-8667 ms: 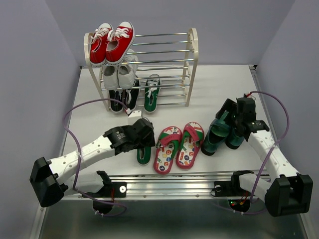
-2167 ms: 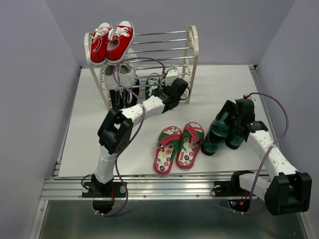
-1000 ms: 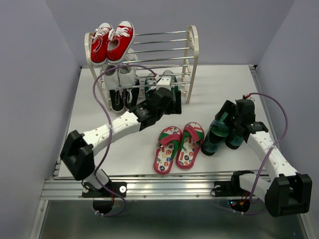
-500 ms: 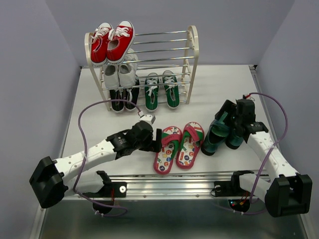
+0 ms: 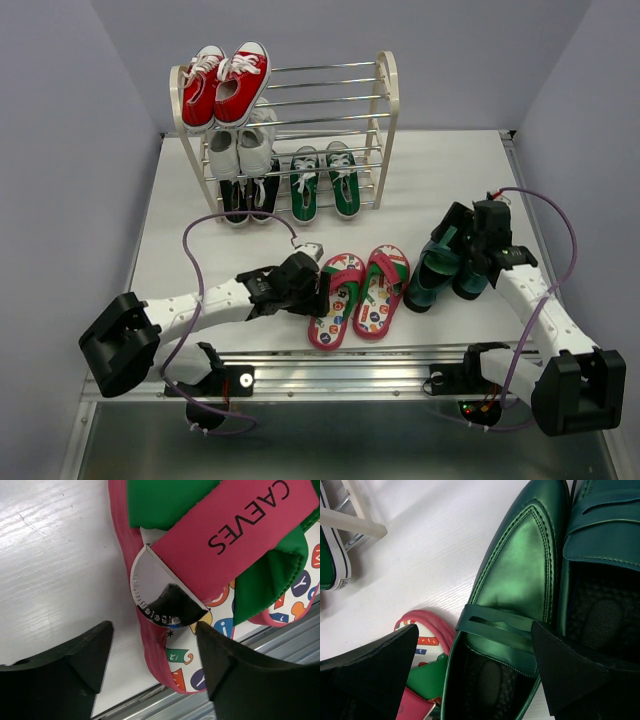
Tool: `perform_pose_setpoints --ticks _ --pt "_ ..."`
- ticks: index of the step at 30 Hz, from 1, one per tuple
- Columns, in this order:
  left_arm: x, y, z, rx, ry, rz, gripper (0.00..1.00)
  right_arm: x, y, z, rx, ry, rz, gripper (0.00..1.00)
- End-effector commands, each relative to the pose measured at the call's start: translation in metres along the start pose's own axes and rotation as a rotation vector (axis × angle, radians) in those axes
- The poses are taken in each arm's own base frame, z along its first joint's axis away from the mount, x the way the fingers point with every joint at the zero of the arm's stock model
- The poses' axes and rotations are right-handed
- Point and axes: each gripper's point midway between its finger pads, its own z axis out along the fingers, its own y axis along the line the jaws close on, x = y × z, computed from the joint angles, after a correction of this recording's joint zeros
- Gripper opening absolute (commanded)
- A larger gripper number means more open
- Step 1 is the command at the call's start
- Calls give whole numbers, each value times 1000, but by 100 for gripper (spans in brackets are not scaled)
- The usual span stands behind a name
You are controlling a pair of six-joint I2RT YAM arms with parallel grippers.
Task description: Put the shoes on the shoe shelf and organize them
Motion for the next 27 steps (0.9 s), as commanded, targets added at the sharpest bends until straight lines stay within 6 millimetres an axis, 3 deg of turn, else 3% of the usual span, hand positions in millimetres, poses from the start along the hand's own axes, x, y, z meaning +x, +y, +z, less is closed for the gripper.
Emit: perform_pose_setpoints --ticks 1,4,7,8,11,18,27 --pt "-26 -23 2 60 -72 20 74 -11 4 -1 -20 -52 -4 100" --pt "-30 -26 5 59 -74 31 59 -11 5 -2 -29 -52 -5 100" --pt "-32 -23 5 41 -82 32 38 -11 6 -2 -31 -51 -7 100" --pt "-33 -23 3 40 -84 30 19 -11 6 -2 -32 -50 -7 100" --pt "-38 -21 -2 36 -115 18 0 -10 7 -1 -40 -49 -10 100" --pt "-51 -30 -21 80 -196 -2 0 -10 9 -2 -51 -45 -12 100" --pt "-85 -46 -82 204 -400 -35 0 -10 10 -2 -56 -45 -13 100"
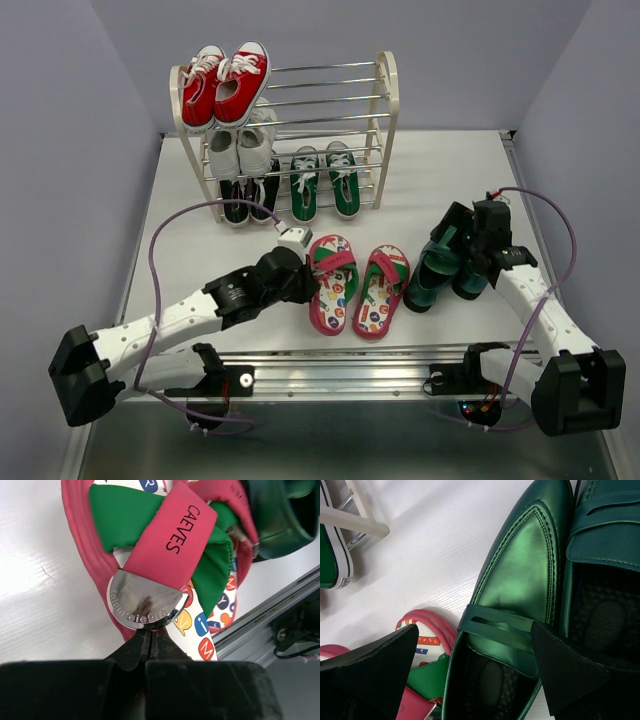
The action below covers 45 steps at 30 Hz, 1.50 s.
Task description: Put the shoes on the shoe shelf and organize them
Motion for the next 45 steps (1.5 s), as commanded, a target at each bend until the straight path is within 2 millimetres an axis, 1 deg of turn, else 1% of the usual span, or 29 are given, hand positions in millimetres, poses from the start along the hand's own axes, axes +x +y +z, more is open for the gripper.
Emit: perform_pose_setpoints --ticks 1,2,4,6,10,12,15,16,17,18,20,21,25,27,28,30,31,32,33,34,35,36,37,38,39,40,41,42,45 --pt "-48 -26 -32 110 -190 -34 0 -11 9 -3 -50 -48 -11 100" --pt "-50 -25 -36 111 -195 -36 0 -11 9 -2 -48 -47 -11 100" --pt "-64 -30 -52 133 -246 -41 0 -11 9 -3 -51 -49 -11 100" --pt "-72 -30 -61 138 -280 -42 0 -11 10 -3 -53 -49 -11 100" --pt "-102 -38 -81 157 -390 -26 0 -11 11 -3 -60 -49 -14 100" --pt "-118 -43 -86 155 -436 -14 0 -11 11 -2 -61 -45 -14 100" --pt "-135 -49 -79 129 -475 13 0 -11 12 -2 -63 -45 -14 100" --pt "-146 -51 -76 104 -497 13 0 -11 12 -3 -66 -47 -16 100" --pt "-152 -52 -75 94 -512 16 0 -11 12 -2 -65 -45 -16 100" --pt "-161 -55 -75 89 -543 19 0 -11 12 -3 -67 -48 -17 100" --pt "-187 -56 -78 56 -636 -17 0 -10 12 -2 -66 -41 -19 100" --pt "-193 -56 -79 41 -658 -24 0 -9 12 -1 -64 -39 -21 100" --pt "-227 -48 -78 -48 -731 -43 0 -8 11 1 -62 -30 -23 100" --pt "-237 -48 -76 -46 -743 -23 0 -8 12 1 -64 -30 -23 100" --pt "-245 -45 -72 -53 -743 -22 0 -8 11 1 -61 -32 -23 100" --pt "-254 -40 -67 -59 -740 -15 0 -9 12 0 -63 -34 -24 100" --pt "-263 -40 -69 -55 -751 -18 0 -9 12 -1 -64 -35 -23 100" --pt "-270 -33 -63 -54 -749 -12 0 -9 12 -1 -66 -36 -24 100" --pt "-282 -29 -59 -48 -763 9 0 -11 12 -2 -65 -44 -25 100" --pt "-285 -26 -56 -56 -759 19 0 -12 12 -2 -63 -47 -25 100" --pt "-288 -29 -54 -48 -761 21 0 -11 12 -2 -63 -47 -25 100" --pt "-294 -24 -54 -60 -764 36 0 -12 12 -3 -64 -48 -25 100" --pt "-300 -28 -55 -50 -773 56 0 -12 12 -2 -63 -47 -25 100" --pt "-301 -26 -49 -66 -766 72 0 -12 12 -2 -64 -48 -25 100" --pt "-308 -26 -52 -78 -782 103 0 -12 11 -2 -61 -46 -25 100" --pt "-311 -23 -53 -104 -794 107 0 -12 12 -2 -62 -47 -25 100" --pt "-313 -20 -49 -122 -793 110 0 -12 11 -2 -59 -48 -25 100" --pt "-320 -16 -51 -138 -805 121 0 -12 11 -2 -60 -49 -25 100" --pt "-327 -9 -46 -158 -810 126 0 -12 11 -2 -57 -49 -23 100"
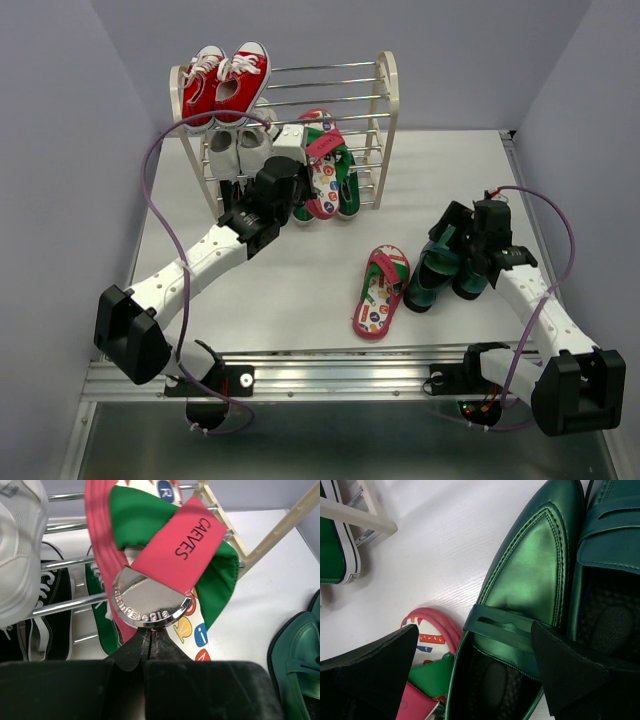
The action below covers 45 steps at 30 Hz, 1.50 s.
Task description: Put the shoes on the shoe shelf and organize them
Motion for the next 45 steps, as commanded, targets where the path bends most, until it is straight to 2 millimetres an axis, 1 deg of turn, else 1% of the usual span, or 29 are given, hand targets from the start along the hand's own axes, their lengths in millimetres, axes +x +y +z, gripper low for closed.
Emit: perform_pose_setpoints --ticks 1,3,4,7,12,14,17,20,21,25,26,28,29,30,34,37,45 --pt "-92 -7 -3 37 -252 -31 0 -11 5 -1 -27 -50 -11 100" --pt "-95 -4 1 37 -267 -30 0 -11 5 -1 -27 -50 -11 100" --pt "-94 0 7 27 -265 -29 0 -11 5 -1 -25 -47 -12 100" --pt "-99 -1 14 45 -269 -34 0 -12 6 -2 -29 -51 -11 100" --pt "-104 8 27 7 -293 -44 0 -7 2 3 -13 -33 -10 100" --pt "-105 9 30 7 -296 -63 0 -5 2 4 -10 -24 -9 100" --pt "-110 16 33 -25 -309 -125 0 -6 2 4 -13 -28 -8 100" --pt "-113 22 31 -53 -331 -186 0 -6 2 3 -12 -32 -10 100" --pt "-117 22 30 -49 -351 -203 0 -7 2 3 -12 -32 -8 100" --pt "-121 21 35 -54 -367 -216 0 -6 3 3 -15 -28 -8 100" --pt "-118 21 40 -49 -358 -204 0 -6 3 3 -17 -29 -8 100" --pt "-121 24 45 -55 -360 -211 0 -6 3 3 -20 -30 -8 100" --pt "-119 25 49 -65 -356 -211 0 -6 3 3 -19 -29 -8 100" --pt "-117 30 52 -86 -346 -218 0 -6 3 2 -19 -31 -8 100" --pt "-123 27 58 -68 -358 -206 0 -7 4 2 -21 -35 -9 100" --pt "-119 28 67 -73 -347 -193 0 -6 3 3 -19 -29 -10 100" --pt "-111 36 78 -102 -328 -190 0 -7 3 2 -17 -32 -9 100"
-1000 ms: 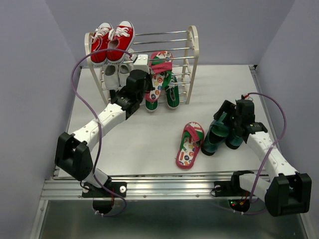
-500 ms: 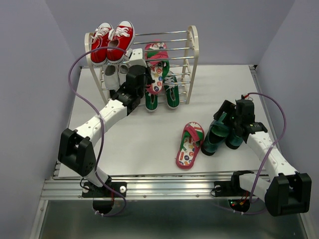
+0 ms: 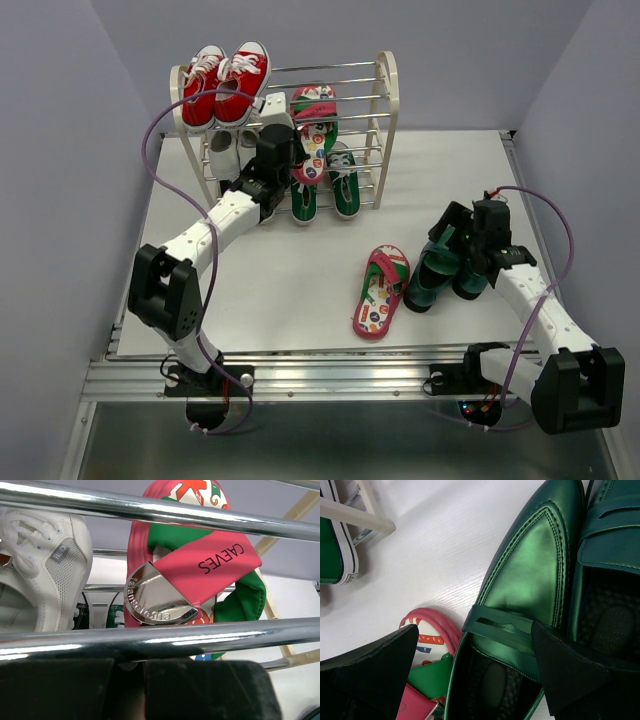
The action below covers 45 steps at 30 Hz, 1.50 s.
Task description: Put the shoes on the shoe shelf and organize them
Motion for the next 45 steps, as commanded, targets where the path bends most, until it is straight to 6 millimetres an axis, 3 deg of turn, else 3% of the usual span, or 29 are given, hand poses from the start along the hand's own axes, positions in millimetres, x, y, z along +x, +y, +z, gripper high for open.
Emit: perform_pose_setpoints --ticks 1,10,17,20,28,29,32,35,38,40,41,44,45 --pt "-74 -19 -3 42 -195 -84 0 -8 4 0 -20 -35 -10 100" --pt "-60 4 5 -88 -169 -117 1 -8 3 0 -17 -37 -11 100" --pt "-56 13 5 -138 -170 -130 55 -8 3 0 -19 -38 -13 100" --pt "-55 10 5 -120 -162 -118 59 -10 4 -1 -20 -42 -12 100" --pt "-59 -14 -15 19 -129 -123 89 -13 8 -5 -43 -53 -8 100" --pt "-63 -19 -23 43 -130 -122 99 -13 9 -6 -46 -55 -7 100" --pt "-61 -30 -42 75 -113 -116 99 -12 13 -12 -73 -49 -18 100" --pt "-54 -39 -75 118 -84 -119 99 -14 15 -25 -91 -55 -44 100" --pt "-25 -52 -109 169 -19 -110 99 -14 26 -45 -154 -41 -78 100" --pt "-2 -67 -132 217 27 -107 99 -5 44 -59 -207 -12 -125 100" --pt "12 -64 -144 231 53 -94 99 0 50 -64 -216 -1 -150 100" --pt "40 -59 -162 247 122 -104 99 37 79 -77 -228 72 -266 100" --pt "57 -49 -169 238 155 -104 99 62 91 -86 -248 119 -323 100"
